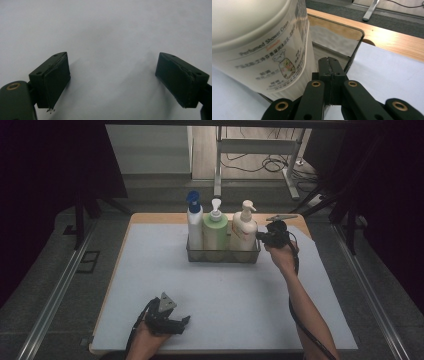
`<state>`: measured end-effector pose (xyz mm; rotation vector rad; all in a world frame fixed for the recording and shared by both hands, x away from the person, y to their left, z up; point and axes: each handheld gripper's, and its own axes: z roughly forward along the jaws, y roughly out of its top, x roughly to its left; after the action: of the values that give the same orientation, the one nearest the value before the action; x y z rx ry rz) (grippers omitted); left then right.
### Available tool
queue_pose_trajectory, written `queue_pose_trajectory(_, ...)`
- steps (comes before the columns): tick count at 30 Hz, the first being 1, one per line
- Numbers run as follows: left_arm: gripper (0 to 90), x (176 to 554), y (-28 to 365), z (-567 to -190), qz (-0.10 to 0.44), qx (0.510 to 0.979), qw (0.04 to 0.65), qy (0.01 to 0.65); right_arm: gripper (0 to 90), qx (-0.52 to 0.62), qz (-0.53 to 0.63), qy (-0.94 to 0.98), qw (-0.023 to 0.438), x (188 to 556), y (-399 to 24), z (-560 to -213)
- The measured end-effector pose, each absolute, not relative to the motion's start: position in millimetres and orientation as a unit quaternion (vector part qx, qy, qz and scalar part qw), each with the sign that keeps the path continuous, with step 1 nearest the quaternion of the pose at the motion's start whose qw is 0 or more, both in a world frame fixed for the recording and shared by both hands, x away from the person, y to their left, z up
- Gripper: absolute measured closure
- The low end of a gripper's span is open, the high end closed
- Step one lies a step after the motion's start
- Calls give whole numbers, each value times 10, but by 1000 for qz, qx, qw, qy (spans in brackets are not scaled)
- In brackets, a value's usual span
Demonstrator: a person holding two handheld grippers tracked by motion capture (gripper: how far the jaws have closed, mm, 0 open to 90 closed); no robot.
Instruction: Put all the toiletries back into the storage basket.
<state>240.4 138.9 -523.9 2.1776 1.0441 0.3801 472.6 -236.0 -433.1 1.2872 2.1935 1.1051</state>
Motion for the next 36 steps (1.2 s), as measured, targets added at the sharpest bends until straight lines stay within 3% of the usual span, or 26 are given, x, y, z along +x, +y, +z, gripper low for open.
queue_pose_trajectory(14,121,2404,1389,-5239,146,837,341,402,897,463,385,783,155,4820,-2287,-4537)
queue_pose_trajectory(36,121,2403,1387,-5240,145,837,342,402,894,443,380,798,147,4765,-2113,-4642)
